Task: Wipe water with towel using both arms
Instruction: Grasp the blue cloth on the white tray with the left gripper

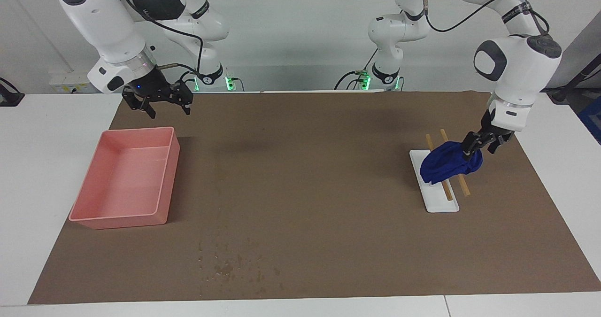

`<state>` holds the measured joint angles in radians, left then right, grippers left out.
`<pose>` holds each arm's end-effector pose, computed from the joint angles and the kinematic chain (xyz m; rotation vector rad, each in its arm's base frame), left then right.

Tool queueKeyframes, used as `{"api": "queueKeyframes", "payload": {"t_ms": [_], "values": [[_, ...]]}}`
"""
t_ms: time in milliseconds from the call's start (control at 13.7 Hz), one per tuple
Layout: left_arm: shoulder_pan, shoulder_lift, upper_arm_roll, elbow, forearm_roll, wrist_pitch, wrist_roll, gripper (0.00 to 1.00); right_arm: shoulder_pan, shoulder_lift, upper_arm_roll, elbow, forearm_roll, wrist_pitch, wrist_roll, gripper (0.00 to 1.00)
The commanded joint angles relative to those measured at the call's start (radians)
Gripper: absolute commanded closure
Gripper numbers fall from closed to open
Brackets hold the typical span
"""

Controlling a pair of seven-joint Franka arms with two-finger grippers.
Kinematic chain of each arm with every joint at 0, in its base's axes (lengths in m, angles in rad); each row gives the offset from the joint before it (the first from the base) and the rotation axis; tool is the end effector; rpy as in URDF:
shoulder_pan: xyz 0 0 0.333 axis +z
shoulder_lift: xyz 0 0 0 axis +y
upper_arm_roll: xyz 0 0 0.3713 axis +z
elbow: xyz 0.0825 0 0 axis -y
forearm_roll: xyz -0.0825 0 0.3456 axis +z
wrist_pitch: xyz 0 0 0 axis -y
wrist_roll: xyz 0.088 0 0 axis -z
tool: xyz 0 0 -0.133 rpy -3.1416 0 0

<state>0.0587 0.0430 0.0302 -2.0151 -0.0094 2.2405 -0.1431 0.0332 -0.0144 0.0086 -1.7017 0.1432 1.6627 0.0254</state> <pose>0.5509 0.0484 0.4967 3.0952 0.3685 0.2847 0.5136 0.0393 0.6134 -2.9999 -0.0022 0.0441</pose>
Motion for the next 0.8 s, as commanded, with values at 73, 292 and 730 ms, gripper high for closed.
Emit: {"api": "queueKeyframes", "payload": {"t_ms": [73, 292, 730], "values": [[0.0, -0.025, -0.006, -0.054, 0.019, 0.035, -0.076, 0.81, 0.028, -0.013, 0.005, -0.102, 0.067, 0.112, 0.05, 0.0], [0.0, -0.022, -0.007, -0.022, 0.016, -0.004, -0.087, 1.0, 0.053, -0.016, 0.005, -0.13, 0.065, 0.131, 0.036, 0.0], [-0.013, 0.029, -0.007, 0.177, -0.067, -0.249, -0.099, 1.0, 0.04, -0.029, 0.004, -0.13, 0.049, 0.063, -0.034, 0.0]]}}
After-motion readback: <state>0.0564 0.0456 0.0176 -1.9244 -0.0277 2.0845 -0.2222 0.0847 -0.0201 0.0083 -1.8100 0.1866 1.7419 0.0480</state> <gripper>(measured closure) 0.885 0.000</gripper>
